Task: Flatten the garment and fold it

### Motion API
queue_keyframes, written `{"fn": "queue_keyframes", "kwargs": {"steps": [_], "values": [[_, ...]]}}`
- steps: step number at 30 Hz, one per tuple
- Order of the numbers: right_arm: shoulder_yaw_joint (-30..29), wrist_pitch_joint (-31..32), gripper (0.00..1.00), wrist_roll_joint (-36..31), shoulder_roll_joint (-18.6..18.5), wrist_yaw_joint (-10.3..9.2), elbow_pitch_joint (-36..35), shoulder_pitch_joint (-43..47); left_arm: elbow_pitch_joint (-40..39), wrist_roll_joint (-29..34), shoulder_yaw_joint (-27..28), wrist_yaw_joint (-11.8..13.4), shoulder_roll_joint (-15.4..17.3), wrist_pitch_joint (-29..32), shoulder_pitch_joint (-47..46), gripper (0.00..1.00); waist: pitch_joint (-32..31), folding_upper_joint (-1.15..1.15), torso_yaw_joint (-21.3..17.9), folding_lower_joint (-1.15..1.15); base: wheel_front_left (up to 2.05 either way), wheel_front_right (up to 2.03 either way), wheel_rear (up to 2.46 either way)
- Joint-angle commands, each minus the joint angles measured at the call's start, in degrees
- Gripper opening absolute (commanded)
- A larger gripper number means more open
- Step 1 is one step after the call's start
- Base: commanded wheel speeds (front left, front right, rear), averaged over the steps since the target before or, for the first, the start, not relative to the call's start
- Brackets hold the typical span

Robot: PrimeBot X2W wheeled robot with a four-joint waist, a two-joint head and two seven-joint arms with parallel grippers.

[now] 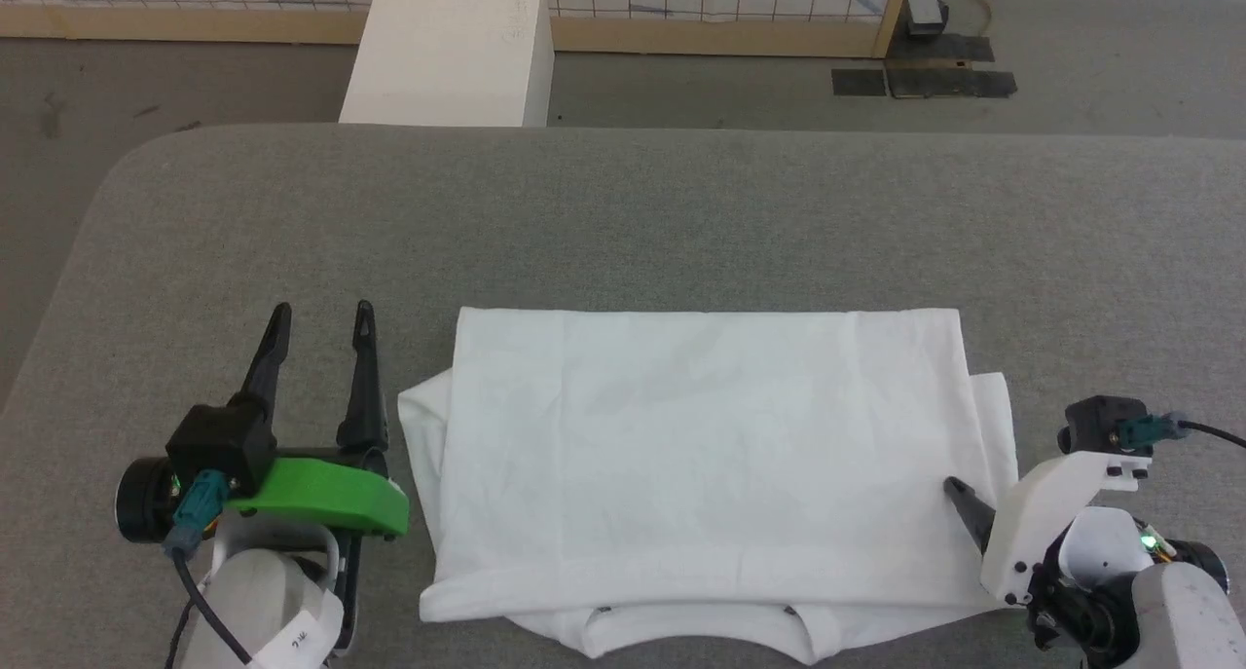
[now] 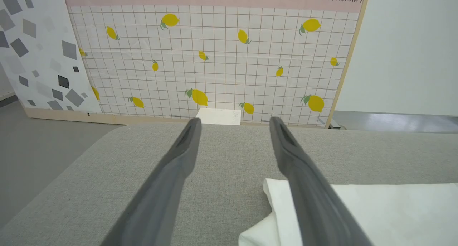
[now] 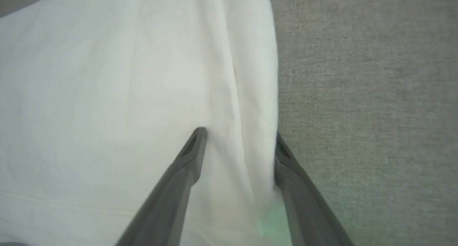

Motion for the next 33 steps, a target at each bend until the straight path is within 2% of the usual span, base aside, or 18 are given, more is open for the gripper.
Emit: {"fn": "queue_keyframes", "kwargs": {"steps": [1,9,18,21,23,27,33], "values": [[0.79,0.25,0.0,1.12,0.92,-0.05,1.79,0.74,0.25,0.49,0.49,-0.53,-0.43,-0.21,-0.65,1.0,-0.08,0.0,0.0,0.0,0.0,0.0,0.0],[-2.58,-4.38,0.0,0.7,0.92,-0.05,0.21,0.86,1.25,1.44,1.83,-1.92,-1.28,-0.21,-0.25,1.0,-0.26,0.0,-0.26,0.0,0.0,0.0,0.0],[-15.83,-7.31,0.0,-10.99,0.92,-0.05,-6.69,4.01,1.6,2.33,2.85,-2.74,-2.04,-0.21,0.15,1.0,-0.55,0.0,-0.4,0.0,0.0,0.0,0.0],[-17.62,-7.02,0.0,-13.57,0.92,-0.05,-8.77,4.99,1.64,2.63,3.11,-2.92,-2.2,-0.21,0.51,1.0,-0.76,0.0,-0.55,0.0,0.0,0.0,0.0],[-17.22,-6.57,0.0,-13.77,0.92,-0.05,-10.6,5.79,1.68,2.79,3.22,-3.04,-2.3,-0.21,0.68,1.0,-0.9,0.0,-0.57,0.0,0.0,0.0,0.0],[-12.66,-4.47,0.0,-12.57,0.92,-0.05,-16.35,7.99,1.61,3.07,3.36,-3.27,-2.49,-0.21,0.8,1.0,-1.09,0.0,-0.5,0.0,0.0,0.0,0.0],[1.48,0.61,0.0,-11.0,0.92,-0.05,-29.93,9.99,1.65,3.55,3.37,-3.53,-2.7,-0.21,0.87,1.0,-1.3,0.0,-0.47,0.0,0.0,0.0,0.0]]}}
